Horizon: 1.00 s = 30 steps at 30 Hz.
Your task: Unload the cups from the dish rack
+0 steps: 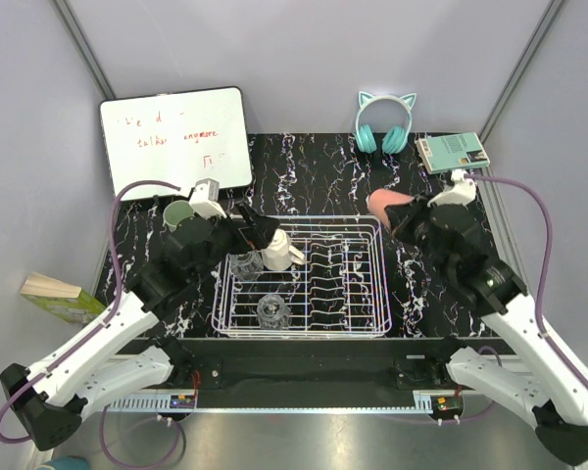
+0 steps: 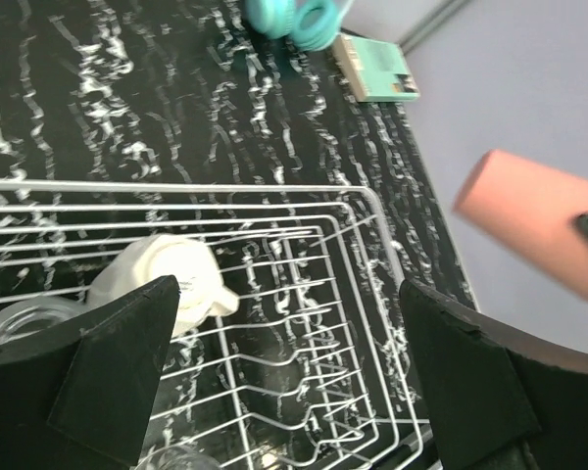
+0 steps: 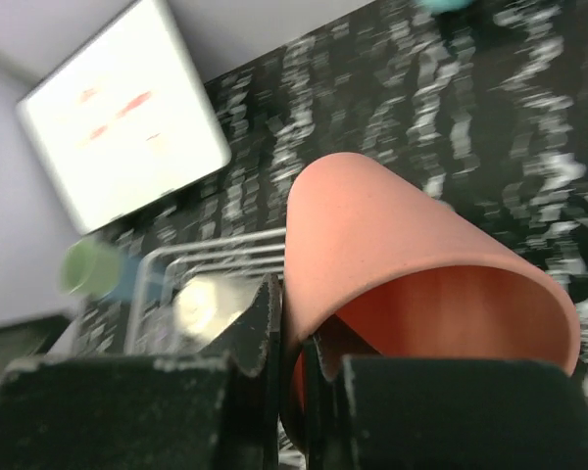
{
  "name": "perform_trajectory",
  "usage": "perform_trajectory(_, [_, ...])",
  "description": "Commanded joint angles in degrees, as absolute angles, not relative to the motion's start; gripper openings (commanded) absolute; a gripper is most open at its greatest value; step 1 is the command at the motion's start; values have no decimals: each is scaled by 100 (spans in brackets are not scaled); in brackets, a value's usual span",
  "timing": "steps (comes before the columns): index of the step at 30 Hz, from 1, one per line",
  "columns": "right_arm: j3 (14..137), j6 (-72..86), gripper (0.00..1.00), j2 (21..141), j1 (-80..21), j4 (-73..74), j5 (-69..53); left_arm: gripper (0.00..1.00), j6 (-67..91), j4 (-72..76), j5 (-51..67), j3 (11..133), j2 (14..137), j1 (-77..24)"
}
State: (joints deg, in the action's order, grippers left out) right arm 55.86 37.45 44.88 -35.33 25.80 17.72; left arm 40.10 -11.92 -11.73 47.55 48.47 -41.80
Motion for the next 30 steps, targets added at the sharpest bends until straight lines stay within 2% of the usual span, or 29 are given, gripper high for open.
perform_trajectory(1, [6816, 3191, 0, 5576, -3455, 3698, 4118, 99, 4227, -1494, -1731, 4808, 4615, -4157])
perform_trajectory(4, [7722, 3304, 0, 6587, -3174, 4481, 4167, 99, 4526, -1818, -1942, 4834, 4684, -4157])
perform_trajectory(11, [8885, 4016, 0, 8322, -1910, 5669, 3411, 99, 4693, -2513, -1960, 5115, 4992, -4157])
perform_trajectory(15, [9096, 4140, 0, 8849, -986, 5555, 1773, 99, 4658, -2610, -1907, 5080, 5010, -4149])
perform_trajectory(18, [9411, 4061, 0, 9333, -512, 5502, 1214, 99, 4649, -2671, -1907, 5063, 5010, -4148])
perform_trajectory(24, [10106, 3946, 0, 10421, -273, 5835, 1512, 99, 4667, -2742, -1916, 5019, 5115, -4148])
perform_trajectory(30, [10300, 4034, 0, 11073, -150, 5924, 1941, 99, 4702, -2839, -1828, 5071, 5448, -4148])
